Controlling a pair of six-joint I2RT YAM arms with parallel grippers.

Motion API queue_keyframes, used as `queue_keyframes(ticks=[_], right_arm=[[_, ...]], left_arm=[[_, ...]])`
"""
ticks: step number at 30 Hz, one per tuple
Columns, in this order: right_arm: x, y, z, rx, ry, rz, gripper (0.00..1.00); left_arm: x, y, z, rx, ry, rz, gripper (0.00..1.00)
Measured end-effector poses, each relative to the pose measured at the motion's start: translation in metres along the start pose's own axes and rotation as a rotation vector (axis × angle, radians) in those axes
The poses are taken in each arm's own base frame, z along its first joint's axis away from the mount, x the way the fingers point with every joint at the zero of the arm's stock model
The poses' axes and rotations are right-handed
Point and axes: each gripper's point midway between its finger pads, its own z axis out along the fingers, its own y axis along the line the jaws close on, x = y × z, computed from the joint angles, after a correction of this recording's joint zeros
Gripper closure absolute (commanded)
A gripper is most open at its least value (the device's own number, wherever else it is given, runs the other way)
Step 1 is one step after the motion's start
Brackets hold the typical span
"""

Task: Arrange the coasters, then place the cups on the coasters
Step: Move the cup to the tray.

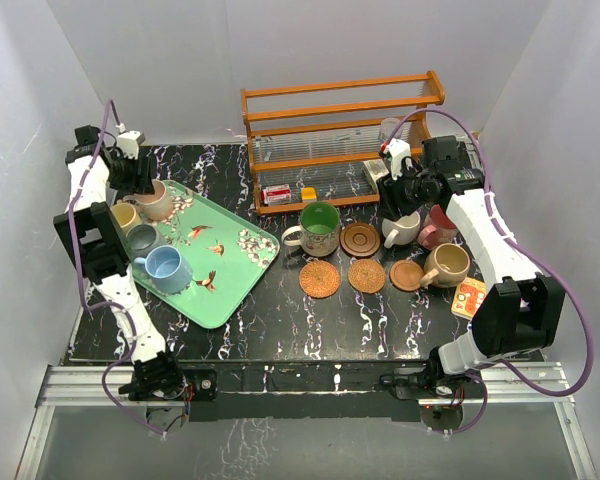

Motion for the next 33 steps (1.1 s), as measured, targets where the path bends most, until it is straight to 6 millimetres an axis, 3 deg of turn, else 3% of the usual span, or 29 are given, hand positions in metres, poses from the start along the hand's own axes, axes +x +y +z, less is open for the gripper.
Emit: queue_keyframes(ticks=[8, 19, 26, 33], right_arm=[[0.013, -0.001, 0.004, 0.011, 0.035, 0.016, 0.57], [0.018, -0.002, 0.006, 0.017, 0.048, 0.022, 0.57], [0.022, -0.003, 0.006, 0.022, 0.059, 0.026, 0.57], [0.025, -0.002, 0.007, 0.020, 0.067, 0.030, 0.57]], left_arm=[[-0.013, -0.008, 0.020, 0.016, -0.008, 0.088, 0.57], [-0.014, -0.025, 0.025, 0.044, 0.029, 0.156, 0.78], [-0.012, -0.069, 0.036, 0.100, 0.065, 0.136, 0.79], [0.021, -0.134, 0.026, 0.168, 0.156, 0.055, 0.73]])
